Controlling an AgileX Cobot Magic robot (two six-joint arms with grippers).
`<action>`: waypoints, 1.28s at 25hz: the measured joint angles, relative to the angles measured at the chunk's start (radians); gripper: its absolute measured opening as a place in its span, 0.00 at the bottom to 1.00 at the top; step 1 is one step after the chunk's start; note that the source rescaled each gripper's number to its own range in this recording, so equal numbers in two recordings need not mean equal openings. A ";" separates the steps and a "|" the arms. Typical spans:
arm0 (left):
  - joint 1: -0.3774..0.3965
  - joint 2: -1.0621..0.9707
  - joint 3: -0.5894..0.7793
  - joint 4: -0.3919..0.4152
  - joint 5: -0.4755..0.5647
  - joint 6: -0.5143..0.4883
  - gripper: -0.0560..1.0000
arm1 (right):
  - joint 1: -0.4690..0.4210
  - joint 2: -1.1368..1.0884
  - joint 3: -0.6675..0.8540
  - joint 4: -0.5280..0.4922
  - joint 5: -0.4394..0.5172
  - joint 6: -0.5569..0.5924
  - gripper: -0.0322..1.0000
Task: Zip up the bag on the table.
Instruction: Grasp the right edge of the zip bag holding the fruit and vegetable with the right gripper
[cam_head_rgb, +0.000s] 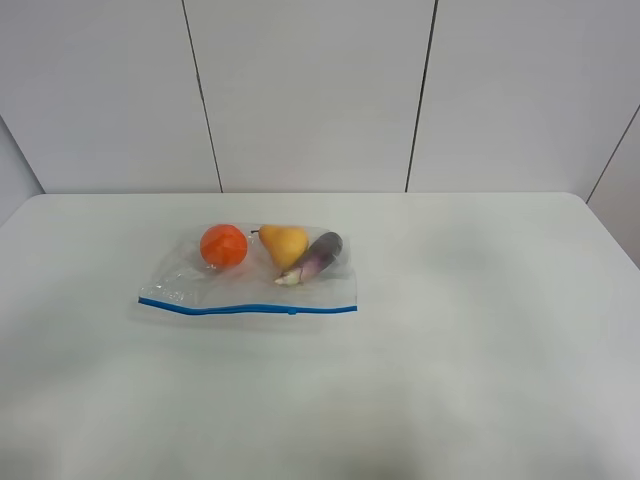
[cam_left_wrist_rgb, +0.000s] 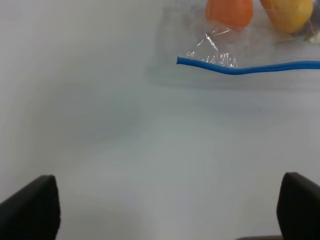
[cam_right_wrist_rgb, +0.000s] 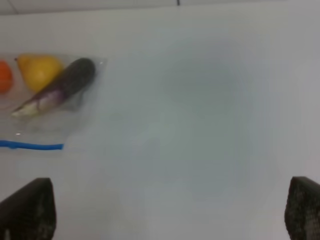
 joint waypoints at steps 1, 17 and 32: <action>0.000 0.000 0.000 0.000 0.000 0.000 1.00 | 0.000 0.069 -0.030 0.024 0.001 0.000 1.00; 0.000 0.000 0.000 0.000 0.000 0.000 1.00 | 0.000 0.826 -0.112 0.660 0.012 -0.360 0.94; 0.000 0.000 0.000 0.000 -0.001 0.000 1.00 | 0.111 1.166 -0.045 0.942 -0.077 -0.591 0.94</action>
